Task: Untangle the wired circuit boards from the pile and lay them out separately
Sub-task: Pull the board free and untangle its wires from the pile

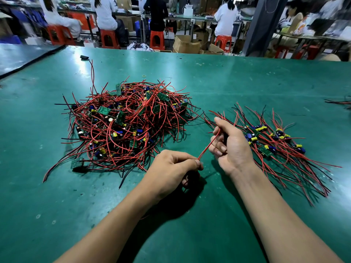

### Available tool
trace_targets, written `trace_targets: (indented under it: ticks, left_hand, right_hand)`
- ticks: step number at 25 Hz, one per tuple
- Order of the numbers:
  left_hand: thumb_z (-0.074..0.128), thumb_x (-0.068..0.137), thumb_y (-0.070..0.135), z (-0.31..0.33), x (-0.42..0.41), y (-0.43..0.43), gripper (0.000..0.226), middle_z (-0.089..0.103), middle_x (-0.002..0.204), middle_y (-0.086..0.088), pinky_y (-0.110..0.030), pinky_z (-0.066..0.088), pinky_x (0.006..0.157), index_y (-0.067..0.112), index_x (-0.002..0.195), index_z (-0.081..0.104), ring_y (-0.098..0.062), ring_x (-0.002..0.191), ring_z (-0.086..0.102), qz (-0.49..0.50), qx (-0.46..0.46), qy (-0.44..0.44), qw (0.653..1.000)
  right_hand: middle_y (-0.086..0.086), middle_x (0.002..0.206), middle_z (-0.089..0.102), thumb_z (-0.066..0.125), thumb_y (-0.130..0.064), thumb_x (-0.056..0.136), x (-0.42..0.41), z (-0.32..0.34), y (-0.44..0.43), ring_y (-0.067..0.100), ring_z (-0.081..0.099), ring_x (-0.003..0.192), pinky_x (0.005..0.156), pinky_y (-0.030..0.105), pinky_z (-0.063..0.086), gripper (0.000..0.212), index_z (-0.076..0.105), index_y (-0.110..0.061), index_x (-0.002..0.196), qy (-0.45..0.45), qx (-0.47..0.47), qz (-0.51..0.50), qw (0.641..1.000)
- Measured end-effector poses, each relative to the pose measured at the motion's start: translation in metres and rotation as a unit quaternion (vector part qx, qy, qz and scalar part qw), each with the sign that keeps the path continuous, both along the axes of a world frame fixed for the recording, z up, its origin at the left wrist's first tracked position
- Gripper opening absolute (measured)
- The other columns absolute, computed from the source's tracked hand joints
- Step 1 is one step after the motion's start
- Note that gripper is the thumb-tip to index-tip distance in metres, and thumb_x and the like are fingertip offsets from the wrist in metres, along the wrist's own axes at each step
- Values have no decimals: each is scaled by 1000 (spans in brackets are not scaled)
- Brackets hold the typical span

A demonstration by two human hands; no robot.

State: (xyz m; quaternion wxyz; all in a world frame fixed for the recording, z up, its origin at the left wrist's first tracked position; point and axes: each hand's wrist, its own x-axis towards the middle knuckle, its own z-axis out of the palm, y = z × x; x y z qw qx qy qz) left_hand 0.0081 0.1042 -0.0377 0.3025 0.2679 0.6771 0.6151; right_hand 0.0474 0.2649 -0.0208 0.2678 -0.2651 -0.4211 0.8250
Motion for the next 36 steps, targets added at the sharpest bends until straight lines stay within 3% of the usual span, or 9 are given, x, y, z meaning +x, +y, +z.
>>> trace_targets:
  ticks: [3, 8, 11, 15, 19, 22, 27, 31, 36]
  left_hand:
    - [68, 88, 15, -3, -1, 0, 15, 60, 59, -4, -18, 36, 47, 12, 78, 78, -16, 48, 47, 3, -17, 33, 999]
    - [65, 90, 13, -6, 0, 1, 16, 64, 57, 2, -17, 39, 48, 12, 81, 78, -11, 47, 49, 32, -11, 49, 998]
    - [61, 95, 11, -5, 0, 3, 20, 72, 67, -5, -22, 47, 56, 11, 83, 76, -11, 53, 58, 91, 43, -3, 995]
    - [58, 95, 8, -6, -3, 1, 23, 72, 72, -13, -31, 54, 60, 9, 83, 77, -20, 57, 64, 120, 76, -38, 989]
    - [58, 94, 6, -6, -6, -1, 25, 69, 65, -12, -24, 50, 51, 4, 76, 76, -19, 52, 60, 74, 55, -17, 996]
    - [63, 91, 13, -5, -4, -1, 20, 64, 63, -17, -24, 39, 53, 9, 77, 76, -17, 51, 51, 45, -5, 76, 996]
    - [66, 90, 21, -3, 0, -1, 18, 57, 54, -9, -20, 36, 48, 19, 77, 77, -14, 47, 47, 7, -34, 106, 994]
    - [66, 91, 23, -4, 4, 0, 17, 52, 51, 0, -20, 35, 46, 17, 78, 76, -13, 45, 44, -7, -50, 97, 994]
    - [67, 90, 23, -3, -3, -2, 16, 55, 54, -8, -29, 40, 54, 16, 79, 77, -18, 49, 48, -6, -36, 76, 996]
  right_hand:
    - [-8, 43, 30, 64, -22, 93, 1, 1, 0, 4, 19, 29, 30, 17, 17, 38, 49, -12, 60, 7, -52, 24, 998]
    - [-7, 61, 43, 71, -32, 89, 3, -6, 1, 4, 28, 40, 37, 17, 23, 23, 69, -9, 85, 7, 74, 38, 997]
    - [4, 71, 52, 78, -50, 76, 8, -13, -10, 9, 41, 48, 45, 20, 33, 46, 73, -9, 97, -73, 171, 165, 969]
    - [15, 80, 69, 74, -34, 90, 12, -17, -30, 21, 65, 60, 58, 28, 54, 34, 74, -2, 100, -76, 179, 275, 941]
    - [15, 66, 60, 75, -29, 89, 9, -18, -26, 22, 53, 57, 55, 28, 47, 25, 77, -4, 88, -79, 193, 219, 953]
    - [5, 48, 32, 74, -27, 89, 3, -21, -19, 14, 26, 43, 49, 23, 23, 21, 78, -10, 79, -87, 207, 139, 964]
    - [13, 71, 52, 74, -15, 89, -4, -19, -8, 5, 22, 37, 37, 19, 21, 16, 72, -8, 75, -40, 152, 38, 987]
    - [-1, 73, 71, 71, -14, 91, -8, -20, -2, 3, 24, 37, 36, 16, 23, 18, 64, -8, 75, -28, 98, 4, 995]
    - [-5, 48, 32, 61, -21, 98, -7, -11, 9, 4, 23, 31, 32, 16, 22, 38, 54, -8, 63, -12, -77, 14, 997]
